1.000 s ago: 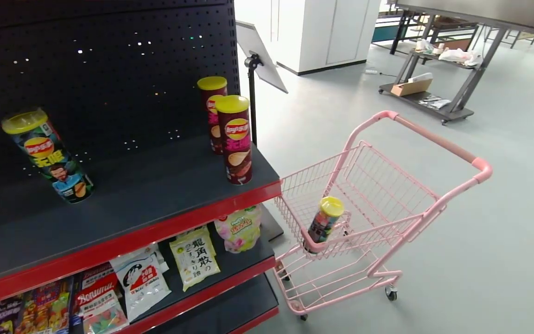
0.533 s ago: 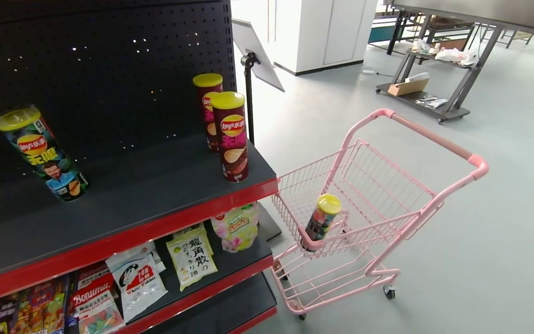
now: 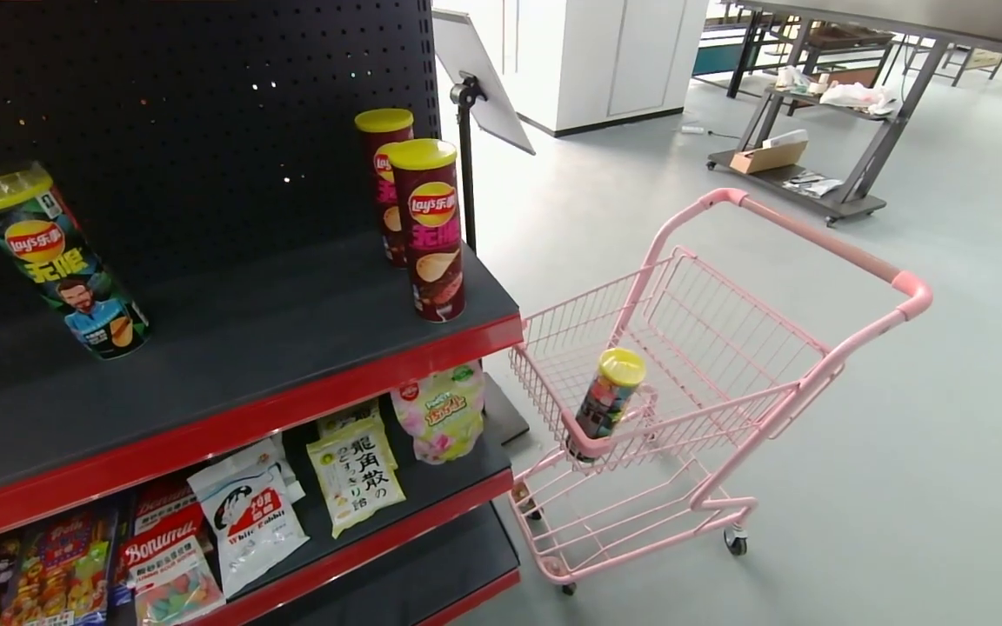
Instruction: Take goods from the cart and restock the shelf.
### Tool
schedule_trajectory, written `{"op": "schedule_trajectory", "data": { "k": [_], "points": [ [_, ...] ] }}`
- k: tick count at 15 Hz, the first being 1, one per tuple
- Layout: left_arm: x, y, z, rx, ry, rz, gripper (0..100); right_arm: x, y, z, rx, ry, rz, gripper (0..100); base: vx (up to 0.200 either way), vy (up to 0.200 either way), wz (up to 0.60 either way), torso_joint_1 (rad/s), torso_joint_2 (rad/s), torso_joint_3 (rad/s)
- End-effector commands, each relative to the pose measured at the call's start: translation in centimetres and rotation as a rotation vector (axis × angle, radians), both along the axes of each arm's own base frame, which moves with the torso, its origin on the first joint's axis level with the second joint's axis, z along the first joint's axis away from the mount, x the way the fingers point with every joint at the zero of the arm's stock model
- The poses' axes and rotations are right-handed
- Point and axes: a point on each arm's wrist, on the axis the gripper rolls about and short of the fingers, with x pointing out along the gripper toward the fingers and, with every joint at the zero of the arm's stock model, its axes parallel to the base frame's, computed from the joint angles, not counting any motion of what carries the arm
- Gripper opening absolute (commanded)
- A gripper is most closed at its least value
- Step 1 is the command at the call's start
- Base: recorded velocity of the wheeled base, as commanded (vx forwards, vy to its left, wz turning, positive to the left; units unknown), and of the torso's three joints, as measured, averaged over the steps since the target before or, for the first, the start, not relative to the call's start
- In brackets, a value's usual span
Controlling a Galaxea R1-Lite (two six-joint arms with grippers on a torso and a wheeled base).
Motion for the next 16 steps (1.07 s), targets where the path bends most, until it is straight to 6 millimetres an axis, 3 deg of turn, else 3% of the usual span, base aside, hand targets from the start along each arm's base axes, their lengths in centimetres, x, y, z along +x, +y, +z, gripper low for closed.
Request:
{"op": "schedule_trajectory", "data": {
  "k": [1,10,16],
  "points": [
    [0.00,0.00,0.00,0.000,0.000,0.001,100,0.00,0.00,0.00,0.000,0.000,0.000,100,0.000,0.000,0.00,-0.134,0.35,0.217],
    [0.00,0.00,0.00,0.000,0.000,0.001,100,0.00,-0.02,0.00,-0.004,0.000,-0.008,100,0.000,0.000,0.00,-0.142,0.38,0.232],
    [0.00,0.00,0.00,0.000,0.000,0.000,100,0.00,-0.01,0.00,-0.003,0.000,-0.006,100,0.000,0.000,0.00,-0.174,0.53,0.351]
  ]
}}
